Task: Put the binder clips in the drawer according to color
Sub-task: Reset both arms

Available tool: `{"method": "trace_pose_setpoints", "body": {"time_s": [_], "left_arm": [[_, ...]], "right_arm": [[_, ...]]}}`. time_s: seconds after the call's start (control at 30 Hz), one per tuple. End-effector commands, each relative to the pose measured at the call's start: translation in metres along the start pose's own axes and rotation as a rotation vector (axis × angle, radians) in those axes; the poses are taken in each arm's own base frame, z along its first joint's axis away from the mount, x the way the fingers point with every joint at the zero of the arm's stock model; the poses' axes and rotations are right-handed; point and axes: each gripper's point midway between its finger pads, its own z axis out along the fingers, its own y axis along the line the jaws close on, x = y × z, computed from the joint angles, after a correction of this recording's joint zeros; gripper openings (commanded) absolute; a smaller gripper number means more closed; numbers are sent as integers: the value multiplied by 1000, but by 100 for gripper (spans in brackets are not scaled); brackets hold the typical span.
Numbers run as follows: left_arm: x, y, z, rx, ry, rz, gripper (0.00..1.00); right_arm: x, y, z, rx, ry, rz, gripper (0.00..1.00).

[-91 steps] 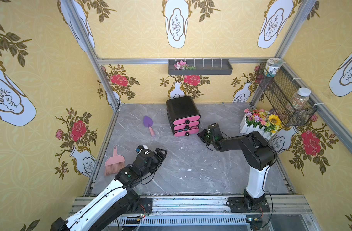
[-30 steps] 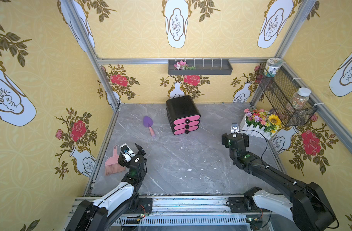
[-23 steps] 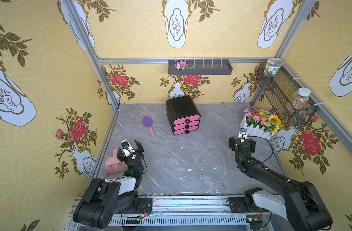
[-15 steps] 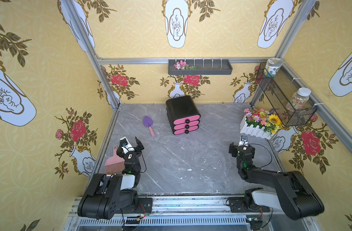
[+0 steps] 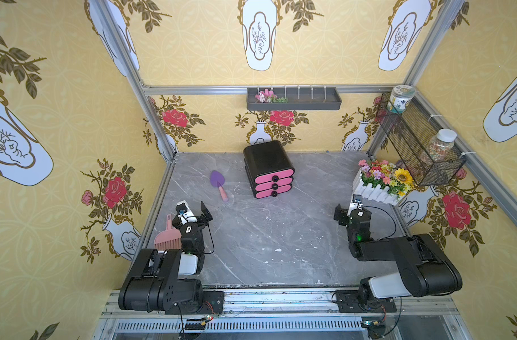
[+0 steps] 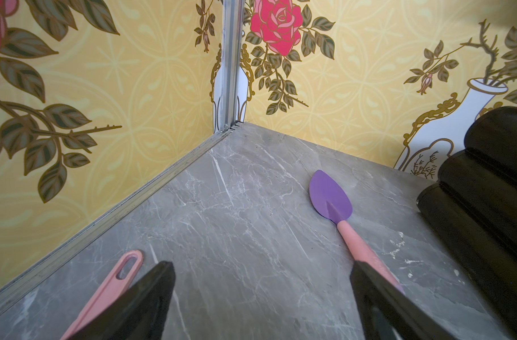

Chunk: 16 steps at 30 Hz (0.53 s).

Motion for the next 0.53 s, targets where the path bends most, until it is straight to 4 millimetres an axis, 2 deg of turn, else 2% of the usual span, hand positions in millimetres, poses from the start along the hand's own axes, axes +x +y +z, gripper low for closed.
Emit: {"method": "trace_pose_setpoints", "body": {"time_s": [0.0,0.5], "left_arm": [[-3,-2,0,15,-11,-7,100],[-3,-2,0,14,-10,-7,100]], "right_arm": [[-6,3,0,-15,-19,22,97],[-4,3,4,-60,4,45,97]]}}
